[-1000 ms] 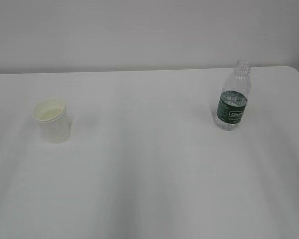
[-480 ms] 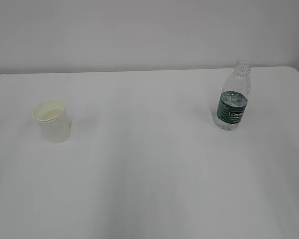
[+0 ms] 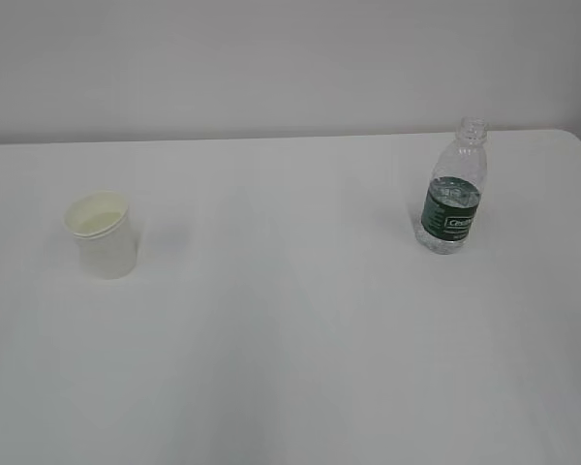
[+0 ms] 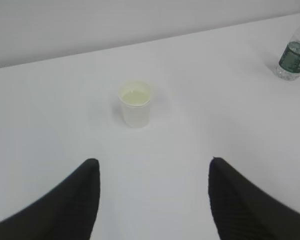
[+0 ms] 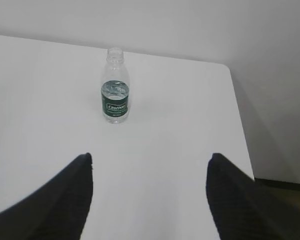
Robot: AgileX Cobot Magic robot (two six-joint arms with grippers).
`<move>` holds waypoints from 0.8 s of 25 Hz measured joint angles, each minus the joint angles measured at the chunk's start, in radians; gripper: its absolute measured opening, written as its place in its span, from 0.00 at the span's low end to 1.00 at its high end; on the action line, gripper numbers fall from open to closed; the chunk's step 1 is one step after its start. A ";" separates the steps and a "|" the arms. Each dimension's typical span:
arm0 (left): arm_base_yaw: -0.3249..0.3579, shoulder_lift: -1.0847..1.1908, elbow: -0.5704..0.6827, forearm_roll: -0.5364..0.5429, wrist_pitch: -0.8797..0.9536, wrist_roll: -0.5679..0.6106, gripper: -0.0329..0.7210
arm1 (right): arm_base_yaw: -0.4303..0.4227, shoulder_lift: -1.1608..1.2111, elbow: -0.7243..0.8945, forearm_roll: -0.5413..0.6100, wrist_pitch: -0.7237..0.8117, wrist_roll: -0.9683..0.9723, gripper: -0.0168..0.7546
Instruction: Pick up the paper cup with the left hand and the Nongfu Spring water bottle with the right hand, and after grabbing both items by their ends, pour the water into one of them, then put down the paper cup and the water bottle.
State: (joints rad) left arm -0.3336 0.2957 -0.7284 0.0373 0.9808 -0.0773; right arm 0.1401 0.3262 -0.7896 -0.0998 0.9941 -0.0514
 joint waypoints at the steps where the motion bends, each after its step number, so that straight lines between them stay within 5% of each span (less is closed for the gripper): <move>1: 0.000 -0.006 0.000 -0.001 0.015 0.000 0.68 | 0.000 -0.008 -0.002 0.005 0.014 0.000 0.72; 20: 0.000 -0.071 0.002 -0.037 0.213 0.000 0.66 | 0.000 -0.288 0.036 0.021 0.278 0.000 0.72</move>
State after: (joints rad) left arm -0.3336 0.2251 -0.7266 0.0000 1.1937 -0.0773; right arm 0.1401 0.0386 -0.7540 -0.0787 1.2724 -0.0514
